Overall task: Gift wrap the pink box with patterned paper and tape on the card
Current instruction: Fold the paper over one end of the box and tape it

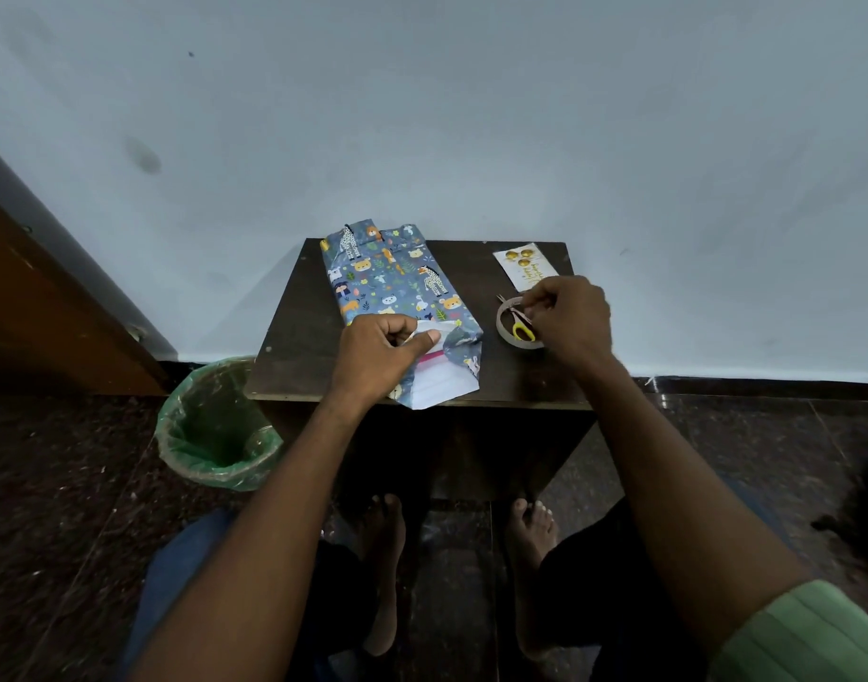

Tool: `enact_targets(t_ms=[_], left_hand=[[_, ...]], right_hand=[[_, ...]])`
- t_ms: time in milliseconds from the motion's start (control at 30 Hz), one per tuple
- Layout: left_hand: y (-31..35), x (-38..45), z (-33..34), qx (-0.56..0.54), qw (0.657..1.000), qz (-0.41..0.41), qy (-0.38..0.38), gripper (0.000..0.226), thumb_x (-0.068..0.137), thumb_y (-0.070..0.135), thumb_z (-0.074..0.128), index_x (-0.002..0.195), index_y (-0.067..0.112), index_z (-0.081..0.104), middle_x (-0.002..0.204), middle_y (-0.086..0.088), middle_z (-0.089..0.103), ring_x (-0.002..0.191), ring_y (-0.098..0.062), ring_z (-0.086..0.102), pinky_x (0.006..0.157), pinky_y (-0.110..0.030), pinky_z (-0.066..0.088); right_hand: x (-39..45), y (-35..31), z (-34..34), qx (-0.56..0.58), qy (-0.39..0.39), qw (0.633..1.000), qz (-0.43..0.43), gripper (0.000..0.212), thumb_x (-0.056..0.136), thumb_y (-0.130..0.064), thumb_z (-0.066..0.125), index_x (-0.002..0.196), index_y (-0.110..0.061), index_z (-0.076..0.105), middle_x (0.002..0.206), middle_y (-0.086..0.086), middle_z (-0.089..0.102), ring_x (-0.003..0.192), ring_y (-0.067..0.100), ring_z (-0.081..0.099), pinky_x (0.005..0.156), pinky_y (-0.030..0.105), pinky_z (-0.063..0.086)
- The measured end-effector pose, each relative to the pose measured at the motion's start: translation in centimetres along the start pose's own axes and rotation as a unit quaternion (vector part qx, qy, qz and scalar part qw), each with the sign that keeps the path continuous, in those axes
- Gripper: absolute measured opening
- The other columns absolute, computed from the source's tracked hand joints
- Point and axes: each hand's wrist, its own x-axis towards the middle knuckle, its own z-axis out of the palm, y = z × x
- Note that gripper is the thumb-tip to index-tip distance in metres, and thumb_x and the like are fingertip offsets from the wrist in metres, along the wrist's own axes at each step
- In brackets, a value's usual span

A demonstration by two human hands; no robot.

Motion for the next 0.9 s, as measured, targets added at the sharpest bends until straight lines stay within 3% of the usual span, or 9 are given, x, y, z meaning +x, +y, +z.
enact_targets(t_ms=[100,200,333,433,500,600,700,767,900], left_hand=[[0.2,0.1,0.1,0.004,1.0,-0.012,0.005,0.03,0.091,0.027,0.085,0.07,0.01,0.073,0.054,0.013,0.048,0.053,-0.001,0.045,0.056,-0.016,0.04],[0.2,0.2,0.1,0.009,1.0,-0.013,0.008,0.036,0.091,0.028,0.085,0.072,0.001,0.072,0.059,0.003,0.047,0.057,-0.006,0.043,0.058,-0.021,0.039],[0.5,0.2,0.1,0.005,1.0,-0.019,0.005,0.036,0.091,0.028,0.085,0.077,-0.003,0.073,0.064,-0.003,0.048,0.061,-0.01,0.044,0.059,-0.022,0.04],[0.4,0.3,0.0,0.0,1.0,-0.024,0.005,0.033,0.091,0.028,0.086,0.076,0.0,0.074,0.062,-0.003,0.049,0.059,-0.007,0.044,0.059,-0.02,0.041],[0.2,0.5,0.1,-0.006,1.0,-0.026,0.001,0.034,0.09,0.03,0.086,0.078,0.001,0.075,0.063,-0.01,0.052,0.061,-0.008,0.046,0.061,-0.023,0.043],[0.1,0.7,0.0,-0.011,0.999,-0.041,0.001,0.027,0.089,0.03,0.087,0.074,0.01,0.075,0.061,0.004,0.053,0.056,-0.003,0.046,0.061,-0.018,0.043],[-0.1,0.7,-0.1,-0.015,0.999,-0.029,-0.015,0.034,0.089,0.031,0.086,0.081,0.0,0.076,0.066,-0.012,0.055,0.063,-0.01,0.048,0.064,-0.024,0.044],[-0.3,0.8,-0.2,-0.021,0.999,-0.026,-0.023,0.04,0.089,0.033,0.086,0.086,-0.005,0.074,0.07,-0.012,0.054,0.068,-0.014,0.048,0.066,-0.027,0.045],[-0.6,0.8,-0.4,-0.028,0.998,-0.016,-0.048,0.065,0.081,0.056,0.081,0.09,-0.008,0.071,0.078,-0.006,0.057,0.073,-0.015,0.051,0.067,-0.028,0.044]], right_hand=[[0.3,0.7,0.4,-0.054,-0.029,0.998,0.023,0.015,0.079,-0.009,0.07,0.076,-0.022,0.078,0.093,0.001,0.075,0.091,0.024,0.068,0.077,0.035,0.056],[0.2,0.6,1.4,-0.096,0.0,0.995,0.007,0.014,0.078,-0.013,0.072,0.088,-0.019,0.08,0.103,0.005,0.073,0.098,0.026,0.066,0.071,0.031,0.049],[0.5,0.1,2.0,-0.138,0.013,0.99,0.026,0.035,0.085,-0.026,0.074,0.116,-0.011,0.07,0.126,0.012,0.057,0.121,0.031,0.051,0.083,0.043,0.052],[0.7,0.4,2.3,-0.129,0.004,0.989,0.071,0.046,0.082,-0.022,0.074,0.125,-0.008,0.063,0.13,0.013,0.056,0.124,0.033,0.05,0.085,0.042,0.05],[0.9,0.7,2.1,-0.105,0.016,0.991,0.084,0.043,0.077,-0.018,0.076,0.118,-0.009,0.068,0.122,0.011,0.063,0.114,0.032,0.057,0.077,0.035,0.048],[1.1,0.7,1.4,-0.059,0.021,0.993,0.098,0.023,0.074,-0.011,0.075,0.098,-0.012,0.075,0.101,0.004,0.069,0.091,0.022,0.06,0.072,0.029,0.042],[1.6,0.9,1.0,0.019,0.027,0.987,0.157,0.007,0.081,-0.011,0.072,0.084,-0.016,0.076,0.089,-0.001,0.072,0.086,0.018,0.065,0.071,0.028,0.047],[1.9,1.3,0.8,0.053,0.035,0.98,0.186,0.011,0.084,-0.011,0.068,0.079,-0.016,0.077,0.084,0.001,0.074,0.086,0.02,0.07,0.069,0.03,0.052],[2.6,1.3,0.2,0.113,0.026,0.969,0.219,0.01,0.075,-0.008,0.071,0.07,-0.015,0.077,0.072,0.005,0.074,0.072,0.026,0.074,0.072,0.044,0.065]])
